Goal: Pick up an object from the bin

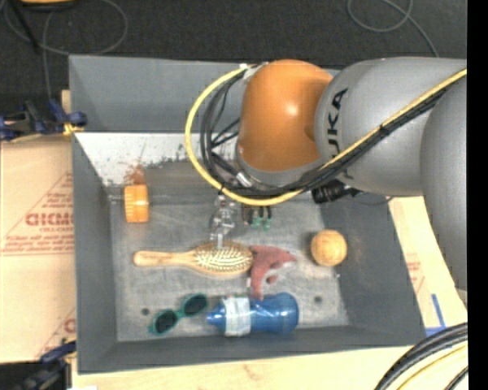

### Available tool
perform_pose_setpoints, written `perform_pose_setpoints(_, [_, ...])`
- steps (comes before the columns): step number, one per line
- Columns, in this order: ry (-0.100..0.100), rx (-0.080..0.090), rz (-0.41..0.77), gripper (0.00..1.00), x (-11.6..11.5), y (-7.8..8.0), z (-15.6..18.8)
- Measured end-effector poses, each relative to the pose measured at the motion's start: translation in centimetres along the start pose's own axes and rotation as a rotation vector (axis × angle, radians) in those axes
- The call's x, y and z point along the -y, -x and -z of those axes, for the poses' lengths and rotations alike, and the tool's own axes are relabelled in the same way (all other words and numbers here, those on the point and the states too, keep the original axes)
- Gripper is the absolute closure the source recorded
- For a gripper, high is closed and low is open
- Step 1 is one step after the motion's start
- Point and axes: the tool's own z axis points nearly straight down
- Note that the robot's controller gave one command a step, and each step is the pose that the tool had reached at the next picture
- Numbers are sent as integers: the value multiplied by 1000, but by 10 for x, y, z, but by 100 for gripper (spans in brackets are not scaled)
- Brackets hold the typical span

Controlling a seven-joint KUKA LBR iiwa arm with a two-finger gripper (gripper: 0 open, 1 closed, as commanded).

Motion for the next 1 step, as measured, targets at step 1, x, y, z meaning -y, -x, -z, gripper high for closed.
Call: perform_pose_setpoints(1, [-5,7,141,0,126,34,5])
